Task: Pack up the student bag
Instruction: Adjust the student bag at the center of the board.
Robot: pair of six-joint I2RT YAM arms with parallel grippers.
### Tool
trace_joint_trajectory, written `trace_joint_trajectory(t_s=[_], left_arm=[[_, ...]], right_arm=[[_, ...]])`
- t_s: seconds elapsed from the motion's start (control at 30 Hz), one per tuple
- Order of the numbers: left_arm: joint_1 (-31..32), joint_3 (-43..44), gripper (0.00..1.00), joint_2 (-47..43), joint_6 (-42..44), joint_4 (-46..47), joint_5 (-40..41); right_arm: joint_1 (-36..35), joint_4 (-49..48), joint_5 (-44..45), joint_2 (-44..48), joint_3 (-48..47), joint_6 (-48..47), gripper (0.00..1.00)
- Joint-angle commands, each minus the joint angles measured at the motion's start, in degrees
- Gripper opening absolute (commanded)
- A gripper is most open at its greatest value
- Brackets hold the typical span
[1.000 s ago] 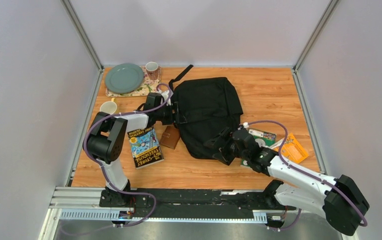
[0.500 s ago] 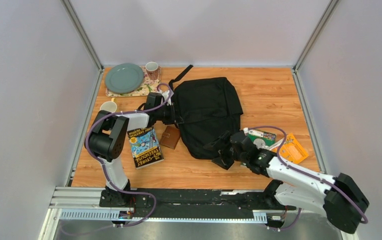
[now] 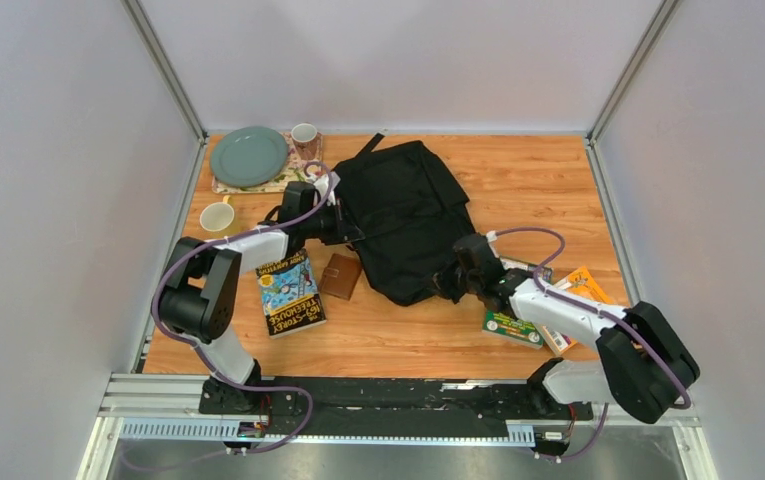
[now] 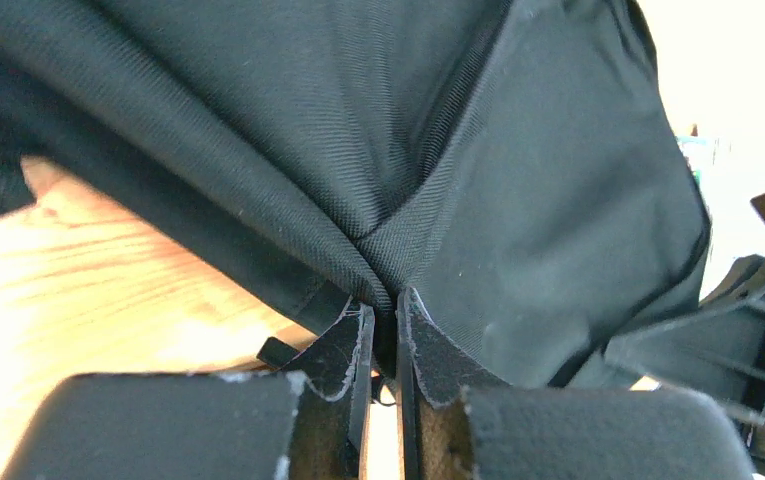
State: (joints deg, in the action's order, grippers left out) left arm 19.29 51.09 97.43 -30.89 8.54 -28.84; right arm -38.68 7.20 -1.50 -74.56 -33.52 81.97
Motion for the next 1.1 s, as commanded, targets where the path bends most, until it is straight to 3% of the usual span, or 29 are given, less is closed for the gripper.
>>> trace_joint_trajectory(t_s=[0.0, 0.07, 0.2, 0.3, 0.33, 0.37, 0.5, 0.6, 0.67, 0.77, 0.93, 1.07], left_arm=[[1.28, -1.17, 0.0, -5.84, -0.4, -1.32, -3.77], [2.33, -0.38, 0.0, -6.37, 0.04, -2.38, -3.24], [4.0, 4.17, 0.0, -5.15, -0.22, -4.22, -2.98], [4.88, 9.27, 0.0, -2.6, -2.06, -10.0, -2.98], [5.32, 10.25, 0.0, -1.98, -3.02, -11.51, -3.76], [5.49, 11.65, 0.0, -1.28, -4.86, -12.74, -4.29], [6.81, 12.01, 0.0, -1.01, -9.53, -16.35, -5.52], [7.34, 8.96, 0.0, -2.15, -10.94, -14.62, -5.61], [7.87, 5.01, 0.0, -3.29, -10.24, -11.45, -4.21], [8.13, 0.52, 0.0, -4.52, -11.54, -8.89, -2.02], [8.13, 2.25, 0.0, -1.81, -12.08, -11.08, -2.36], [8.13, 3.75, 0.0, -0.05, -14.45, -9.69, -3.59]], right_arm=[[5.27, -1.05, 6.76, 6.95, -5.06, -8.31, 0.01], [6.24, 1.04, 11.59, 9.08, -6.46, -11.13, 0.0], [10.19, 4.92, 12.14, 10.85, -10.77, -15.69, 0.0], [15.89, 9.83, 7.15, 7.52, -15.42, -17.46, 0.0], [17.91, 11.33, -0.45, 4.37, -16.92, -18.33, 0.0], [21.07, 15.17, -2.7, 2.86, -18.5, -20.78, 0.0], [24.17, 24.24, -7.55, -4.26, -25.18, -27.12, 0.03], [24.35, 19.97, -12.82, -6.64, -23.8, -30.11, 0.11], [24.78, 14.37, -12.92, -7.78, -20.72, -32.39, 0.22], [25.57, 15.46, -12.91, -9.28, -20.62, -36.53, 0.34], [24.79, 19.08, -10.99, -0.19, -20.28, -39.0, 0.49], [17.52, 17.93, -10.2, 8.81, -16.58, -36.19, 0.57]])
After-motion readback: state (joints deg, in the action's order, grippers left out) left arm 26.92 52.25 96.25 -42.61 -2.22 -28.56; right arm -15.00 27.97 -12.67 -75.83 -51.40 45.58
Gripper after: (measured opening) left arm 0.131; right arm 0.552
